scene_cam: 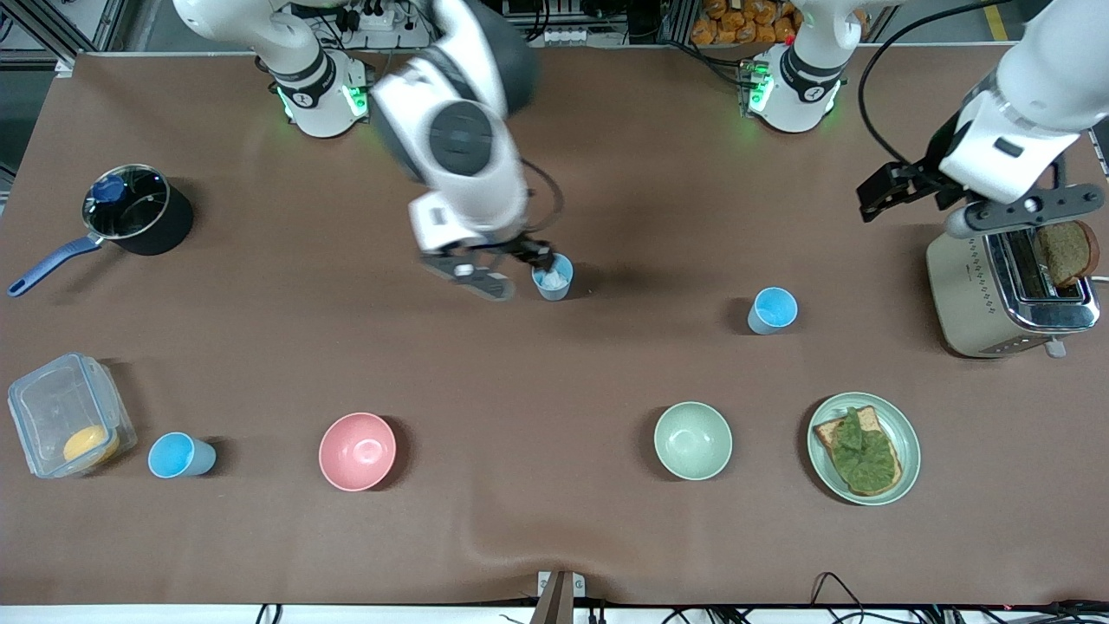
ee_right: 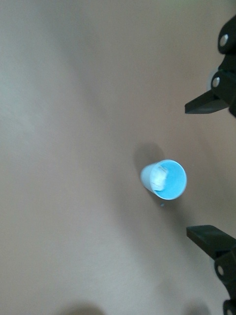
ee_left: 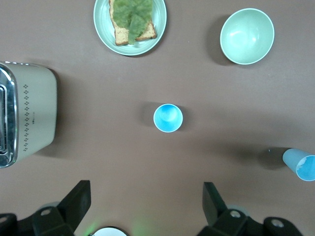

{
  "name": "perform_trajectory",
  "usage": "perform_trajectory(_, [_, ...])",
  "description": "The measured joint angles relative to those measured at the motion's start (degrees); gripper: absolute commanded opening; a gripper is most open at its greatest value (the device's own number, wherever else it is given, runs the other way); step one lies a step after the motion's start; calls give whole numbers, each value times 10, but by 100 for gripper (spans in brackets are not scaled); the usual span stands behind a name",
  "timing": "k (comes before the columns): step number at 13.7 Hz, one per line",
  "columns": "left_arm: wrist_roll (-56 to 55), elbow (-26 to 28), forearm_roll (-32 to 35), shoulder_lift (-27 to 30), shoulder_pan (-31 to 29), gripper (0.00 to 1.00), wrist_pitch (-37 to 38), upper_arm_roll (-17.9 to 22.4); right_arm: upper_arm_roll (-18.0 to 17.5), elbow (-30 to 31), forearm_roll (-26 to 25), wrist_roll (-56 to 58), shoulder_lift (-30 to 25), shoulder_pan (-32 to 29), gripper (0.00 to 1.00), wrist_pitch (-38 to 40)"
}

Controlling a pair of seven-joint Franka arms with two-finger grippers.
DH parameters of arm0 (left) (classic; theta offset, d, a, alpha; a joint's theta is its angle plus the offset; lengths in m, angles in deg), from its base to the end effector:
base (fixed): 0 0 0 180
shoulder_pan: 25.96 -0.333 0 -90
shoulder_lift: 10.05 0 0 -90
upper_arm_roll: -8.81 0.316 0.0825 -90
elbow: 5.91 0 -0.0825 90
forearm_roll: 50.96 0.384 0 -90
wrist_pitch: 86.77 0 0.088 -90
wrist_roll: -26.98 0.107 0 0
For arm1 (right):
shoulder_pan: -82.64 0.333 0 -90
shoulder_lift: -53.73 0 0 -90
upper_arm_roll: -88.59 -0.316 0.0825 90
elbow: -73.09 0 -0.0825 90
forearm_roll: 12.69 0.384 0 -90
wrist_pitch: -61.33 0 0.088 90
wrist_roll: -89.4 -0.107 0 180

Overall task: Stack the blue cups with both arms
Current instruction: 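Release the cup with the right gripper while the left gripper reaches out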

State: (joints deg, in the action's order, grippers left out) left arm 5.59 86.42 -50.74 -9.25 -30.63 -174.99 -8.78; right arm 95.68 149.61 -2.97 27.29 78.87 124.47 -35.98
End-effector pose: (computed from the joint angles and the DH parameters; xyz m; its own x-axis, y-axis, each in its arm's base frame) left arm 0.5320 -0.1228 0.6101 0.9877 0.1480 -0.0514 0.1467 -0.9888 -0.0288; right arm 0.5415 0.4138 0.4761 0.8712 -0.4720 -0.1347 -0.4749 -0.8799 0.0118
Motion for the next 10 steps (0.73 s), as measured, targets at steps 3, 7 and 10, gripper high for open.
perform_trajectory(3, [0, 1, 0, -22, -2, 100, -8, 2, 1, 16, -3, 75, -38, -71, 100, 27])
perform_trajectory(7, [0, 3, 0, -41, 2, 100, -24, 1, 1, 25, -4, 179, -62, -157, 100, 72])
perform_trajectory(10, [0, 35, 0, -45, 19, 100, -65, -1, 1, 37, -4, 300, -87, -212, 100, 91])
